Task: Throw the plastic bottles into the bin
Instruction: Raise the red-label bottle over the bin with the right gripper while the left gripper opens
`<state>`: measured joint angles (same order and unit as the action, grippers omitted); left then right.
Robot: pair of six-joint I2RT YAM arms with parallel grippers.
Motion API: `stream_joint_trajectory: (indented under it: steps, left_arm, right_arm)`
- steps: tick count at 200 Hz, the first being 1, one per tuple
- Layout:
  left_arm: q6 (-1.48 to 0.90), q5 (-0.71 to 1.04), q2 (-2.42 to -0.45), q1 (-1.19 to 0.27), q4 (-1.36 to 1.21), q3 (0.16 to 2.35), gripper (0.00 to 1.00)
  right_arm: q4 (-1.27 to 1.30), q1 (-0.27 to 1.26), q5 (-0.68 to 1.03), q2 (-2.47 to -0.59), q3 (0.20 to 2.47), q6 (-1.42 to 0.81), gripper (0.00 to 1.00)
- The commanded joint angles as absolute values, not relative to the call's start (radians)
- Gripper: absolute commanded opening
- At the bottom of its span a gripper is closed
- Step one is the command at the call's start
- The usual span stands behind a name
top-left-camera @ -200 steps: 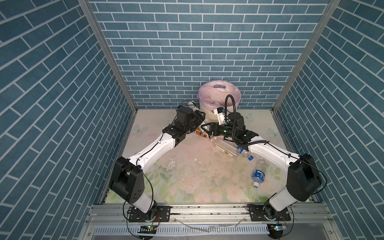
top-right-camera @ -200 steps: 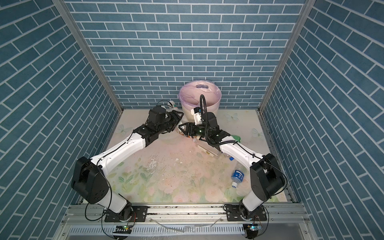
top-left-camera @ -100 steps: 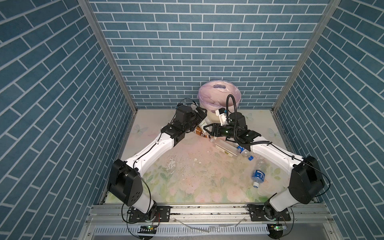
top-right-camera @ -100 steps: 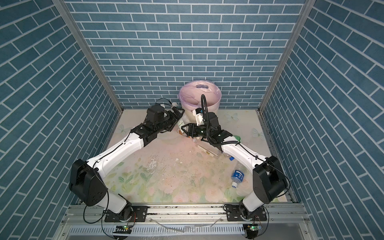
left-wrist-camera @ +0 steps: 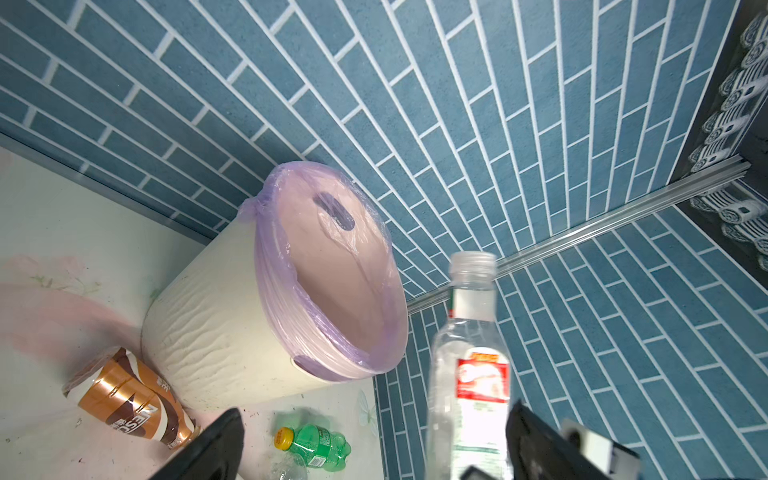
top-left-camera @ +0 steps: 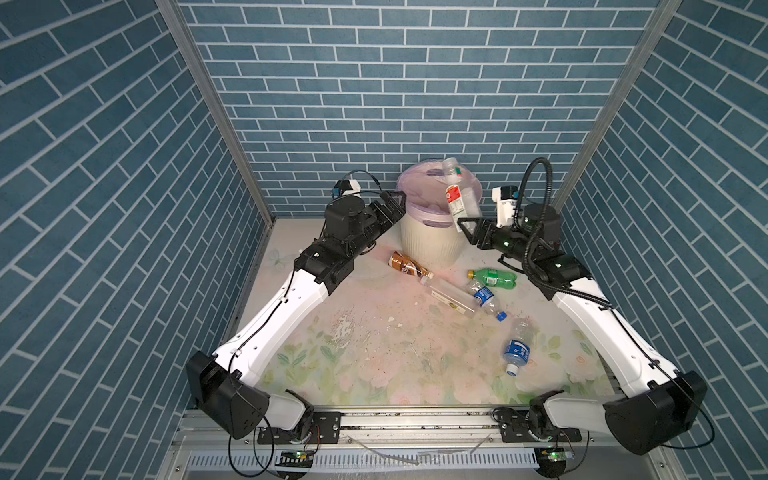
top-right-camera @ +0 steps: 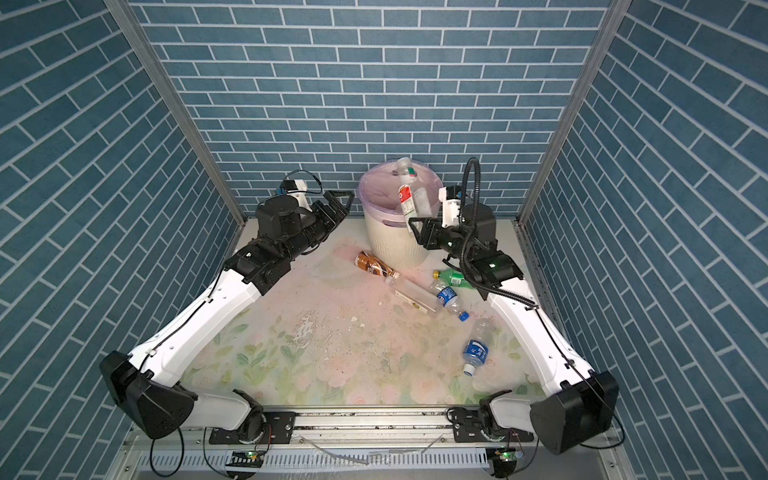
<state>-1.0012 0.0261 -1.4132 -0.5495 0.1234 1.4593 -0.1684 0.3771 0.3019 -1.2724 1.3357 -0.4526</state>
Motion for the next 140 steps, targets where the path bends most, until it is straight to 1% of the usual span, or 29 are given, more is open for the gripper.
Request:
stream_joint_trajectory:
  steps: [1, 35, 57, 71, 93, 99, 111, 115, 123, 127, 132, 140]
  left_arm:
    - [-0.977, 0.034, -1.433, -0.552, 0.155, 1.474, 0.99]
    - [-0.977, 0.041, -1.435, -0.552, 0.152, 1.466, 0.99]
    - [-0.972, 0.038, -1.433, -0.551, 0.154, 1.46, 0.99]
    - [-0.968, 0.041, -1.436, -0.552, 0.158, 1.462, 0.99]
    - [-0.958, 0.049, -1.439, -0.548, 0.172, 1.467, 0.99]
    - [-0.954, 0.049, -1.437, -0.546, 0.177, 1.468, 0.99]
    - [-0.944, 0.045, -1.433, -0.543, 0.188, 1.466, 0.99]
    - [-0.943, 0.044, -1.431, -0.542, 0.19, 1.465, 0.99]
    - [-0.942, 0.044, -1.428, -0.538, 0.19, 1.459, 0.99]
    - [-0.942, 0.044, -1.428, -0.536, 0.191, 1.455, 0.99]
    - [-0.942, 0.044, -1.427, -0.535, 0.19, 1.452, 0.99]
    - [-0.943, 0.046, -1.429, -0.534, 0.187, 1.447, 0.99]
  right_arm:
    - [-0.199, 0.309, 0.21, -1.236, 1.463, -0.378, 0.38]
    - [-0.241, 0.207, 0.133, -1.288, 1.64, -0.376, 0.38]
    - [-0.226, 0.193, 0.098, -1.343, 1.718, -0.38, 0.38]
    - [-0.21, 0.195, 0.128, -1.409, 1.752, -0.425, 0.38]
    - [-0.201, 0.221, 0.212, -1.527, 1.779, -0.508, 0.44]
    - [-0.201, 0.239, 0.223, -1.553, 1.779, -0.509, 0.48]
    - [-0.217, 0.284, 0.245, -1.602, 1.789, -0.487, 0.59]
    - [-0.228, 0.3, 0.246, -1.618, 1.797, -0.479, 0.65]
    - [-0.25, 0.323, 0.245, -1.642, 1.813, -0.468, 0.82]
    - [-0.253, 0.33, 0.248, -1.65, 1.818, -0.466, 0.89]
    - [-0.252, 0.337, 0.252, -1.656, 1.822, -0.463, 0.94]
    - [-0.252, 0.342, 0.256, -1.658, 1.831, -0.455, 0.99]
